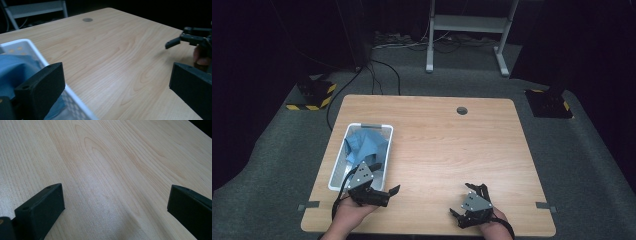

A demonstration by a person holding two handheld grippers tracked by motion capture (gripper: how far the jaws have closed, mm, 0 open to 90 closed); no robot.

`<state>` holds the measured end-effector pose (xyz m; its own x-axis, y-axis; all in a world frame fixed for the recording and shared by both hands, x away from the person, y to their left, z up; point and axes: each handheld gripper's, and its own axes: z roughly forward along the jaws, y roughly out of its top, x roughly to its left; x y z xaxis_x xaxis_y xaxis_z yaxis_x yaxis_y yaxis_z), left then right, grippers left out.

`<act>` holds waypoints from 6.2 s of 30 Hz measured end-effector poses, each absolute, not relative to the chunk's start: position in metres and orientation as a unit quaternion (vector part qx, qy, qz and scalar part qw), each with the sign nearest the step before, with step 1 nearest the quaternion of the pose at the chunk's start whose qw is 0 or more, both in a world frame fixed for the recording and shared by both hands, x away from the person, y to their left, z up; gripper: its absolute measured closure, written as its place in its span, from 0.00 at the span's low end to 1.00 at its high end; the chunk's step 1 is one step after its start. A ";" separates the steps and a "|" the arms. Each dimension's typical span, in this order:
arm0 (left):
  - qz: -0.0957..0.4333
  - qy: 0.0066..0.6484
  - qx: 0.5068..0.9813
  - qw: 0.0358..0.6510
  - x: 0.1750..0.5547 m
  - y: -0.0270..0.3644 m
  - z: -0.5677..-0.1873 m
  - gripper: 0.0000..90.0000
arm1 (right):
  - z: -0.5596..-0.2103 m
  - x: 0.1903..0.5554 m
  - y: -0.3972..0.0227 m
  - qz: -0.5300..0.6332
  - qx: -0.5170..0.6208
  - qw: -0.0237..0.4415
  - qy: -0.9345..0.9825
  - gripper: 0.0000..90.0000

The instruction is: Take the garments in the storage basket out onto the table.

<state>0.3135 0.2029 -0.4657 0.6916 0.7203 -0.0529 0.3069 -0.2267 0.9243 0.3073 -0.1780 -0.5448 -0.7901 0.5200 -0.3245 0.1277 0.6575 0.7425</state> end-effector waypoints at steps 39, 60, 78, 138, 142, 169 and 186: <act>0.274 0.412 0.740 0.456 0.345 0.245 -0.449 0.00 | -0.545 0.307 -0.178 0.370 0.181 0.268 0.871 0.01; 0.248 0.465 0.761 0.378 0.386 0.240 -0.457 0.02 | -0.545 0.306 -0.178 0.370 0.180 0.269 0.871 0.01; 0.183 0.508 0.804 0.250 0.420 0.236 -0.480 0.10 | -0.545 0.306 -0.178 0.371 0.179 0.268 0.871 0.01; 0.230 0.517 0.755 0.333 0.385 0.257 -0.459 0.87 | -0.545 0.306 -0.178 0.371 0.177 0.268 0.871 0.01; 0.237 0.514 0.741 0.360 0.373 0.259 -0.454 0.87 | -0.545 0.306 -0.178 0.371 0.178 0.268 0.871 0.00; 0.270 0.485 0.692 0.461 0.333 0.269 -0.431 0.88 | -0.545 0.307 -0.178 0.371 0.181 0.264 0.872 0.00; 0.285 0.458 0.678 0.499 0.324 0.264 -0.418 0.87 | -0.545 0.307 -0.178 0.370 0.180 0.265 0.872 0.00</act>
